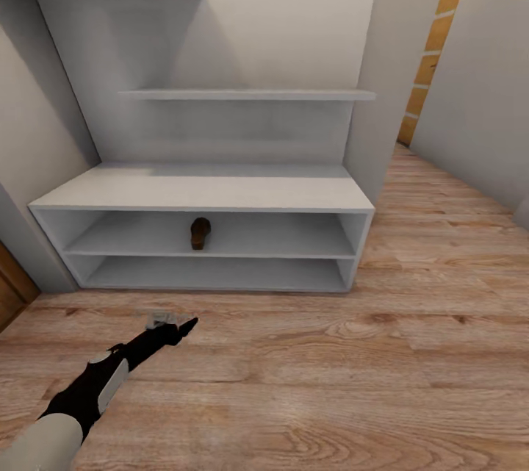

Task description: Pick up the two gym shoes and the two sandals from the corridor floor and place them onto the hallstand (shoe rack) in the corridor, making sure they are on the rack and not on the floor. Arrange them so the two gym shoes are next to each other and the two sandals are next to each other.

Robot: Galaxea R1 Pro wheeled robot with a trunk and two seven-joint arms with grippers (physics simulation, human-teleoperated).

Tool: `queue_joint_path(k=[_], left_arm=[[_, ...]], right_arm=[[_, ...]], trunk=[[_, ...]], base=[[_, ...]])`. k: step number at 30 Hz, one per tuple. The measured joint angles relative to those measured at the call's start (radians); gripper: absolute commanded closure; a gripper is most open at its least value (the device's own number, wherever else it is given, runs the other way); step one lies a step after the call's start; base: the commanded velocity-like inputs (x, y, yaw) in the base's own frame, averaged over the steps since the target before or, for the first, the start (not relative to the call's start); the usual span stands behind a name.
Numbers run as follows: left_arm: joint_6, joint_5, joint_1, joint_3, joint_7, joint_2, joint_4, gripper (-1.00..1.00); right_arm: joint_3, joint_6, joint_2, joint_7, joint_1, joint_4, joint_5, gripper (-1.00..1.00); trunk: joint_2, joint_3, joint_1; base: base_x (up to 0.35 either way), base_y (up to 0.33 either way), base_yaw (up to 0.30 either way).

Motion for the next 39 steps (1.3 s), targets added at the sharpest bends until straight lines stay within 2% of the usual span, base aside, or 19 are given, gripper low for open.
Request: queue_joint_path(k=[2,5,6,10,11,14,16,19,20,21,22,23,25,26,28,31,32,34,39], left_arm=[[0.000,0.032,0.000,0.070,-0.132,0.050,0.000,-1.00],[0.000,0.053,0.000,0.133,-0.314,0.105,-0.001,-1.00],[0.000,0.060,0.000,0.159,-0.471,0.130,0.000,-1.00],[-0.001,0.063,0.000,0.171,-0.609,0.142,-0.002,-1.00],[-0.001,0.064,0.000,0.173,-0.638,0.143,-0.003,-1.00],[0.000,0.064,0.000,0.174,-0.652,0.144,-0.004,-1.00],[0.000,0.062,0.000,0.175,-0.655,0.144,-0.003,-1.00],[-0.001,0.061,0.000,0.173,-0.648,0.144,-0.002,-1.00],[-0.001,0.059,0.001,0.172,-0.639,0.144,-0.002,-1.00],[-0.001,0.055,0.000,0.171,-0.630,0.143,-0.002,-1.00],[-0.001,0.042,0.000,0.170,-0.621,0.142,-0.002,-1.00],[-0.001,0.037,0.000,0.170,-0.619,0.142,-0.002,-1.00],[-0.001,0.015,0.000,0.169,-0.615,0.141,0.000,-1.00],[-0.001,0.009,0.000,0.169,-0.614,0.140,0.001,-1.00],[-0.001,-0.024,0.000,0.169,-0.612,0.136,0.004,-1.00],[-0.001,-0.051,0.001,0.169,-0.611,0.130,0.007,-1.00],[-0.001,-0.069,0.001,0.168,-0.611,0.121,0.009,-1.00],[-0.001,-0.082,0.001,0.168,-0.610,0.111,0.018,-1.00],[-0.003,-0.094,0.001,0.168,-0.609,0.091,0.055,-1.00]], right_arm=[[0.000,0.000,0.000,0.000,0.000,0.000,0.000,1.00],[0.002,0.000,0.001,0.000,0.000,0.002,-0.001,1.00],[0.004,0.000,0.005,0.001,0.000,0.005,-0.002,1.00],[0.033,0.000,0.051,0.001,0.000,0.006,-0.004,1.00],[0.105,0.001,0.088,0.002,0.000,0.006,-0.008,1.00],[0.239,0.001,0.156,0.002,-0.001,0.005,-0.010,1.00],[0.337,0.001,0.286,0.001,-0.001,0.005,-0.012,1.00],[0.409,-0.001,0.349,-0.002,-0.001,0.005,-0.003,1.00],[0.464,-0.002,0.381,-0.003,-0.001,0.005,-0.003,1.00],[0.544,-0.002,0.415,-0.006,-0.001,0.005,-0.008,1.00],[0.659,-0.001,0.455,-0.006,-0.001,0.005,0.001,1.00],[0.751,0.001,0.471,-0.008,-0.001,0.005,-0.009,1.00],[0.896,0.003,0.519,-0.009,-0.001,0.005,-0.007,1.00],[0.935,0.003,0.531,-0.009,0.000,0.005,-0.008,1.00],[1.070,0.024,0.570,-0.011,-0.008,0.006,-0.010,1.00],[1.098,0.101,0.587,-0.011,-0.047,0.007,0.002,1.00],[1.112,0.185,0.600,-0.011,-0.100,0.011,-0.003,1.00],[1.121,0.258,0.614,-0.011,-0.163,0.010,0.000,1.00],[1.129,0.339,0.652,-0.012,-0.322,0.019,0.006,1.00]], trunk=[[0.000,0.000,0.000],[0.000,0.000,0.000],[0.000,0.000,0.000],[0.000,0.000,0.000],[0.000,0.000,0.000],[0.000,0.000,0.000],[0.000,0.000,0.000],[0.000,0.000,0.000],[0.000,0.000,0.000],[0.000,0.000,0.000],[0.000,0.000,0.000],[0.000,0.000,0.000],[0.000,0.000,0.000],[0.000,0.000,0.000],[0.000,0.000,0.000],[0.000,0.000,0.000],[0.000,0.000,0.000],[0.000,0.000,0.000],[0.000,0.000,0.000]], base=[[-0.001,-0.002,0.000],[0.000,0.000,0.000],[0.000,0.000,0.000],[0.000,0.000,0.000],[0.000,0.000,0.000],[0.000,0.000,0.000],[0.000,0.000,0.000],[0.000,0.000,0.000],[0.000,0.000,0.000],[0.000,0.000,0.000],[0.000,0.000,0.000],[0.000,0.000,0.000],[0.000,0.000,0.000],[0.000,0.000,0.000],[0.000,0.000,0.000],[0.000,0.000,0.000],[0.000,0.000,0.000],[0.000,0.000,0.000],[0.000,0.000,0.000]])
